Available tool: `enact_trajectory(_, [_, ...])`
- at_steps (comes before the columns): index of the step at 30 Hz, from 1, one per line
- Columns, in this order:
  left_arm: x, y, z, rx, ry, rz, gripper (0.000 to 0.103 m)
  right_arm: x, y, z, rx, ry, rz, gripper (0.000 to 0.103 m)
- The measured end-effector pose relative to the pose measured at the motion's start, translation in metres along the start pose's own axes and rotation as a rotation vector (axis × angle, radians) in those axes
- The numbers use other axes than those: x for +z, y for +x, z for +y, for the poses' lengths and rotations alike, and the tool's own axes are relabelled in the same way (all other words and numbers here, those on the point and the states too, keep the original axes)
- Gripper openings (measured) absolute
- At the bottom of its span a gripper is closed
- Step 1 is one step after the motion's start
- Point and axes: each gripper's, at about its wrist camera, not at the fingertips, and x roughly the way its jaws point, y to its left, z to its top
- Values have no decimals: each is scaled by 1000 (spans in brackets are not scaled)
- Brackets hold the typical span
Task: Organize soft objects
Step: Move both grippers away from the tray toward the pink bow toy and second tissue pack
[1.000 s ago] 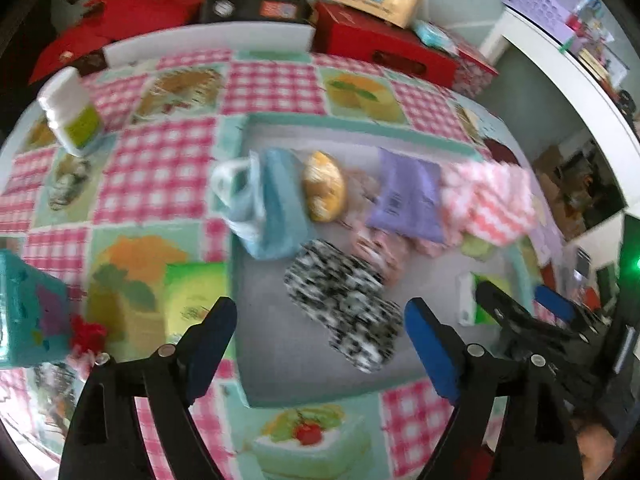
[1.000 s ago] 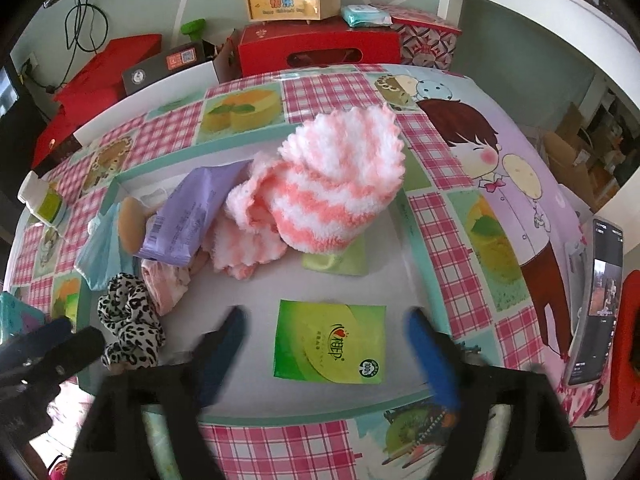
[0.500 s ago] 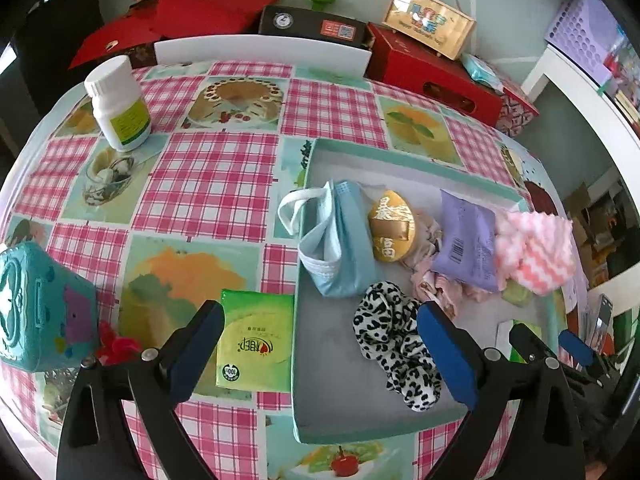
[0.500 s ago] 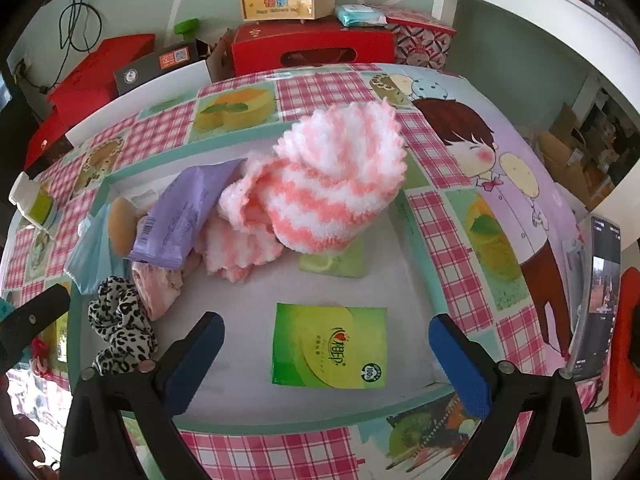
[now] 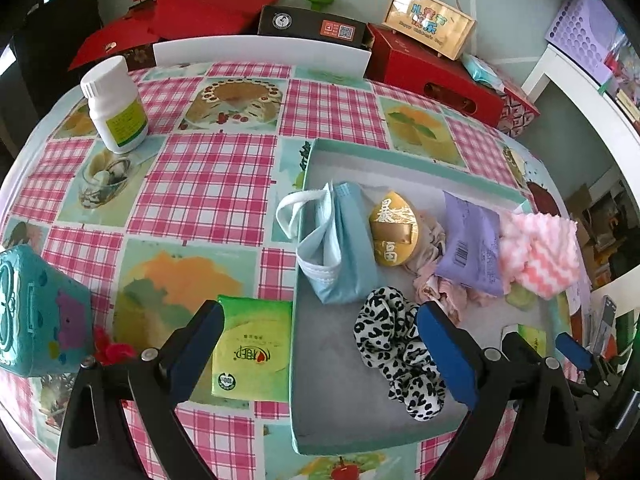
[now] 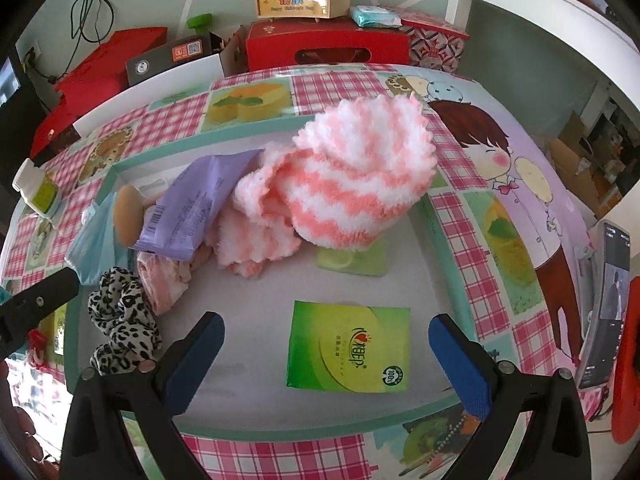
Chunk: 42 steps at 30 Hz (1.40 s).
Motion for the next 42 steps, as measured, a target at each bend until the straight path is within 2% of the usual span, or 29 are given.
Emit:
enact_trajectory(7, [0,1,1,12,13,21,97,2,-10,6,1,-16,-23,103])
enact_trajectory(12, [2,-2,7,13,-17,17,97,3,-13,13,4,-30,-28,103])
enact_trajectory(26, [0,-44,22,29,-75,-82,97,4,-48,44,78,-106,-105,103])
enact_trajectory(34, [-15,-58,42,7,-129,-98,97,1,-53,73,113,-174,-111,103])
enact_trajectory(42, [-25,-83,68,-13,-189,-142,97,-9,-54,112,207,-279,-135,103])
